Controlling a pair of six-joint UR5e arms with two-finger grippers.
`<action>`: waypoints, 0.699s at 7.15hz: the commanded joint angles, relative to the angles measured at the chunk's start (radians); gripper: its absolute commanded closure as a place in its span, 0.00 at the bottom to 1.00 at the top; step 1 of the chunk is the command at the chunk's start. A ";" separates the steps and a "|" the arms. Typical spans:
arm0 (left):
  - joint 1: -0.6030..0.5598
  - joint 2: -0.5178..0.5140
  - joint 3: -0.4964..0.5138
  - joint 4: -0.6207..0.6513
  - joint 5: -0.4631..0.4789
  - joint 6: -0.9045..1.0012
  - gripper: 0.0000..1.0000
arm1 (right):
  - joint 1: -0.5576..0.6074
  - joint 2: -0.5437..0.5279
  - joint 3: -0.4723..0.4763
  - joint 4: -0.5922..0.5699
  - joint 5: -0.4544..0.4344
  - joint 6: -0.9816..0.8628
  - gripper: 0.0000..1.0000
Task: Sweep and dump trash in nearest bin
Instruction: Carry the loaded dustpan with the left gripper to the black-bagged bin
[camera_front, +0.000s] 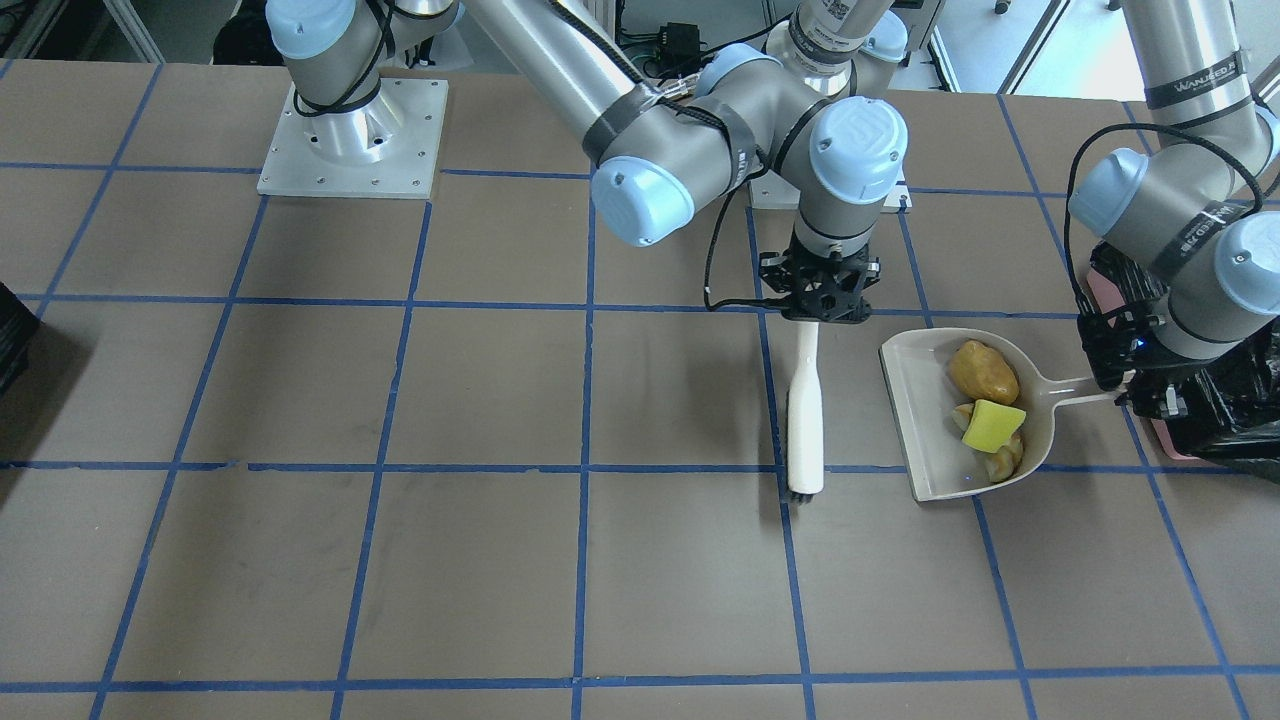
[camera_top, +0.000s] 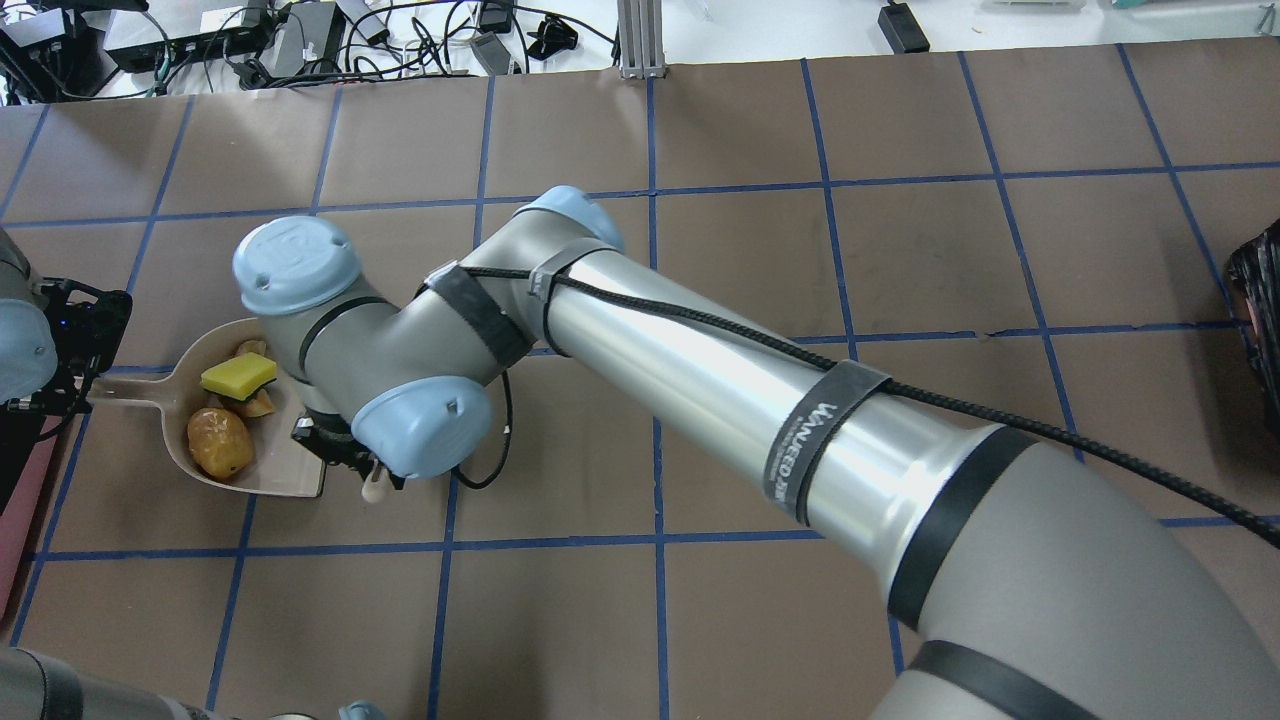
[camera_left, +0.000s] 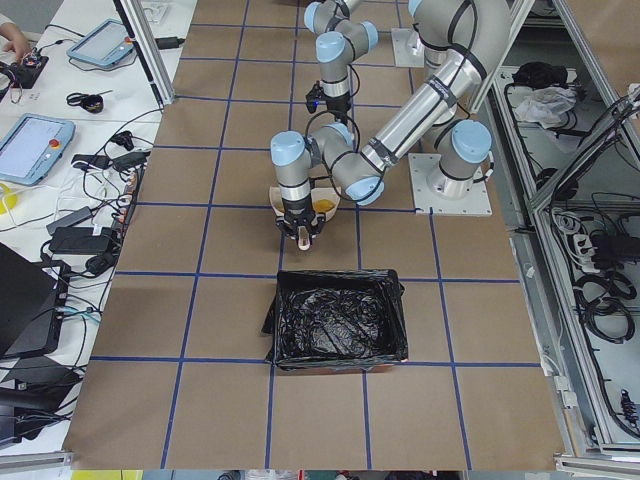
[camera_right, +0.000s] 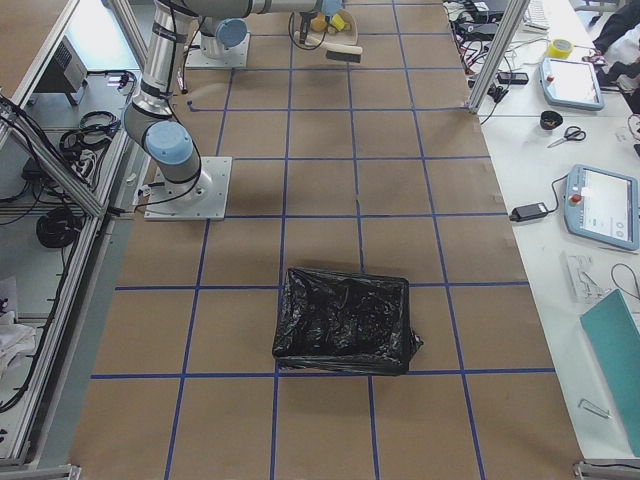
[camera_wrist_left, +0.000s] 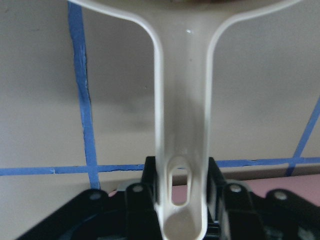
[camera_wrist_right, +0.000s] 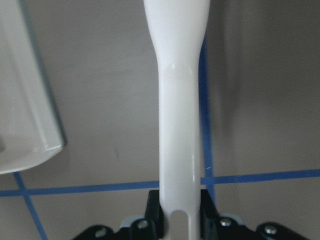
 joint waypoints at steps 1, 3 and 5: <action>0.012 0.001 0.056 -0.035 -0.007 0.014 1.00 | -0.176 -0.140 0.186 0.024 -0.099 -0.164 1.00; 0.016 0.001 0.190 -0.184 -0.012 0.021 1.00 | -0.258 -0.312 0.333 0.024 -0.102 -0.293 1.00; 0.052 0.002 0.260 -0.239 -0.072 0.021 1.00 | -0.260 -0.471 0.620 -0.167 -0.097 -0.386 1.00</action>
